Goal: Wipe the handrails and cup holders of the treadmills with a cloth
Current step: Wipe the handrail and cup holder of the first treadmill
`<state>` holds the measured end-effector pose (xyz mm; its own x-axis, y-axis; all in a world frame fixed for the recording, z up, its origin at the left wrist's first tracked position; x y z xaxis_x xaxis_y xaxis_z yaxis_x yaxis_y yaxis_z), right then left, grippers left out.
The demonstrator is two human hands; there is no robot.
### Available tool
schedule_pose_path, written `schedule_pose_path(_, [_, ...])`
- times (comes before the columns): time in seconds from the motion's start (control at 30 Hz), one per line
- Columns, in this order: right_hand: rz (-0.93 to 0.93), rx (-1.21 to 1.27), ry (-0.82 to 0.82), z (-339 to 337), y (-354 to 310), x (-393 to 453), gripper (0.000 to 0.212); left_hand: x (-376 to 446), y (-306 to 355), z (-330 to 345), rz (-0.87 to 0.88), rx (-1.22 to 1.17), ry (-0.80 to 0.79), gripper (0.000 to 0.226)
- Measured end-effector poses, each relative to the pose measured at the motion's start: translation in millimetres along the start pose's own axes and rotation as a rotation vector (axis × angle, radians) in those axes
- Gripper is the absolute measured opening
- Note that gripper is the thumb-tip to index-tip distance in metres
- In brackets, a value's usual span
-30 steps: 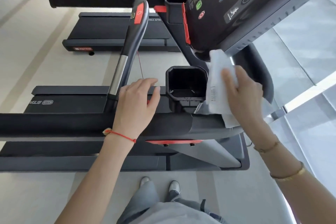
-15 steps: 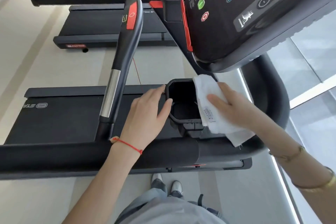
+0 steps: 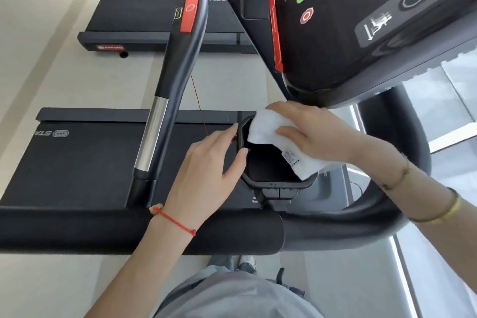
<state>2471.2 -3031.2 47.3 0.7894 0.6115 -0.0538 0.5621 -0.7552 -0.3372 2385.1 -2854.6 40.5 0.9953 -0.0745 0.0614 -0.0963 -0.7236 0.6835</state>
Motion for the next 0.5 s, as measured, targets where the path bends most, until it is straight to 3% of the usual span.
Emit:
schedule_pose_path(0.1, [-0.101,-0.361,0.044,4,-20,14,0.041,0,1,0,0.004,-0.002,0.004,0.049])
schedule_pose_path(0.2, [-0.178,-0.462,0.047,9,-30,19,0.040,0,3,1,0.022,-0.011,0.015,0.041])
schedule_pose_path(0.33, [-0.075,-0.382,0.106,5,-19,9,0.039,0,-1,1,0.018,-0.012,0.027,0.044])
schedule_pose_path(0.5, [0.172,0.025,0.121,5,5,-28,0.044,0,-2,0,-0.001,-0.037,0.015,0.051])
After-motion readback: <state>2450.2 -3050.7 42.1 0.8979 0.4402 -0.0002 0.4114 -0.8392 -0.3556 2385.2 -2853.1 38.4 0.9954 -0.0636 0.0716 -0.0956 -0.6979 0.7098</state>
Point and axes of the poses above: each hand's wrist, its own x-axis towards the middle knuckle, its own z-axis out of the palm, y = z × x, the point moved 5 cm from there along x, towards the middle knuckle, and after that the axes turned 3 degrees about -x, right-handed, at the moved point
